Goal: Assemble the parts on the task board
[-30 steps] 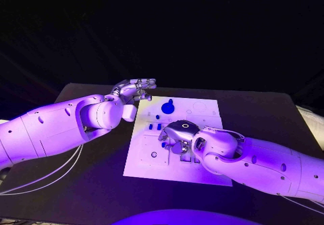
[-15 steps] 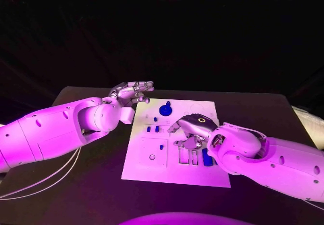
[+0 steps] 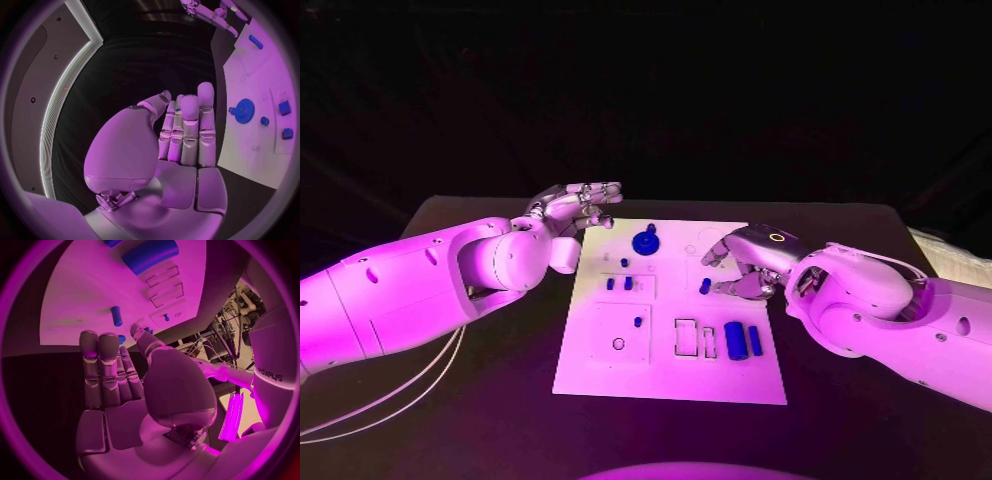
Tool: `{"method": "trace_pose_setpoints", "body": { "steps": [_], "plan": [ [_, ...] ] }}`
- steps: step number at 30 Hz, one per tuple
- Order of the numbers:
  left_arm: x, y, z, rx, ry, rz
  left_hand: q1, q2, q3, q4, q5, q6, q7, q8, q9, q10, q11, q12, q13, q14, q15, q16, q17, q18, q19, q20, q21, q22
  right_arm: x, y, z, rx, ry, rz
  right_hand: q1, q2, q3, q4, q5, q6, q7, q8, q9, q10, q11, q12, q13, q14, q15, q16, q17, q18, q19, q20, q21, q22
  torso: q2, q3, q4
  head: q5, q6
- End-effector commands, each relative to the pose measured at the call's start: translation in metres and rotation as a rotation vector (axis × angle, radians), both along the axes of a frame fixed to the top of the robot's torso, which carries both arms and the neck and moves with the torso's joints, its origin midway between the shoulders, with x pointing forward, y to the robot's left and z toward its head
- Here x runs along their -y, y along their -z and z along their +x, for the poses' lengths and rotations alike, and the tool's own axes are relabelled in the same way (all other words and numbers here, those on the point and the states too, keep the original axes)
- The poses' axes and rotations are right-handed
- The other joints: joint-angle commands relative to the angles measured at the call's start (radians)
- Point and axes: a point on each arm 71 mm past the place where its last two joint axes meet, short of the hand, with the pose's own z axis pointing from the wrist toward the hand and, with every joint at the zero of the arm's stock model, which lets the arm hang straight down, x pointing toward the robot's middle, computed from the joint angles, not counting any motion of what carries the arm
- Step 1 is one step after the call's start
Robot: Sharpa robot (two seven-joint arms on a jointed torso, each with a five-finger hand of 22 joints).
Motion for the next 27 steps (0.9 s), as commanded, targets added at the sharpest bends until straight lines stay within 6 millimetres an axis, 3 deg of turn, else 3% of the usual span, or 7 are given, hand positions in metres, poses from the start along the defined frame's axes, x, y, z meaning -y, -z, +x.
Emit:
{"method": "trace_pose_setpoints", "body": {
  "steps": [1,4,9,14,27],
  "plan": [
    [0.003,-0.001,-0.001,0.008,0.026,-0.01,-0.004,0.005,-0.006,0.002,0.001,-0.005,-0.001,0.001,-0.001,-0.006,-0.001,0.004,0.002,-0.008,-0.001,-0.002,-0.001,0.011,-0.006,0.0,-0.004,-0.001,0.002,0.007,0.003,-0.047,0.014,-0.069,0.013,0.002,-0.008,0.0,0.002,0.003,-0.005,0.001,0.001,0.006,-0.003,0.002,-0.001,0.009,0.001,0.004,-0.001,0.001,0.008,-0.001,0.003,-0.001,0.001,0.0006,0.0023,-0.003,-0.001],
    [0.004,-0.001,-0.001,0.008,0.027,-0.01,-0.004,0.005,-0.006,0.002,0.001,-0.005,-0.001,0.001,-0.001,-0.006,-0.001,0.004,0.002,-0.008,-0.001,-0.002,-0.001,0.011,-0.006,0.0,-0.004,-0.001,0.001,0.009,0.005,-0.053,0.011,-0.08,0.02,0.01,-0.011,0.001,0.003,0.009,-0.009,0.001,0.001,0.014,-0.006,0.006,-0.001,0.014,-0.002,0.011,0.004,0.0,0.014,-0.003,0.006,0.004,0.001,-0.0013,0.0033,-0.003,-0.002],
    [0.003,-0.001,-0.001,0.007,0.027,-0.009,-0.004,0.005,-0.006,0.002,0.001,-0.005,-0.001,0.001,-0.001,-0.006,-0.001,0.004,0.002,-0.008,-0.001,-0.002,-0.001,0.011,-0.006,0.0,-0.004,-0.001,-0.005,0.014,0.009,-0.051,0.006,-0.09,0.036,0.03,-0.005,0.0,-0.005,0.021,-0.007,0.002,0.002,0.03,-0.007,0.012,-0.001,0.023,-0.004,0.028,0.018,-0.004,0.028,-0.005,0.017,0.02,0.002,-0.0002,0.0018,-0.001,0.0],
    [0.004,-0.001,-0.001,0.007,0.029,-0.01,-0.004,0.005,-0.006,0.002,0.001,-0.005,-0.001,0.001,-0.001,-0.006,-0.001,0.004,0.002,-0.008,-0.001,-0.002,-0.001,0.011,-0.006,0.0,-0.004,-0.001,-0.01,0.019,0.012,-0.058,-0.001,-0.099,0.043,0.045,0.007,0.0,-0.01,0.04,-0.008,0.005,0.003,0.053,-0.009,0.019,-0.002,0.03,-0.006,0.043,0.031,-0.007,0.041,-0.006,0.03,0.039,0.002,-0.0018,0.0035,-0.001,-0.002],
    [0.003,-0.001,-0.002,0.005,0.031,-0.01,-0.004,0.005,-0.006,0.002,0.001,-0.005,-0.001,0.001,-0.001,-0.006,-0.001,0.004,0.002,-0.008,-0.001,-0.002,-0.001,0.011,-0.006,0.0,-0.004,-0.001,-0.016,0.027,0.016,-0.048,-0.009,-0.145,0.042,0.061,0.052,0.003,-0.015,0.115,-0.024,0.019,0.009,0.152,-0.031,0.03,-0.002,0.048,-0.023,0.112,0.091,-0.021,0.087,-0.018,0.09,0.124,0.001,-0.0005,0.0013,0.001,-0.007]
  ]
}}
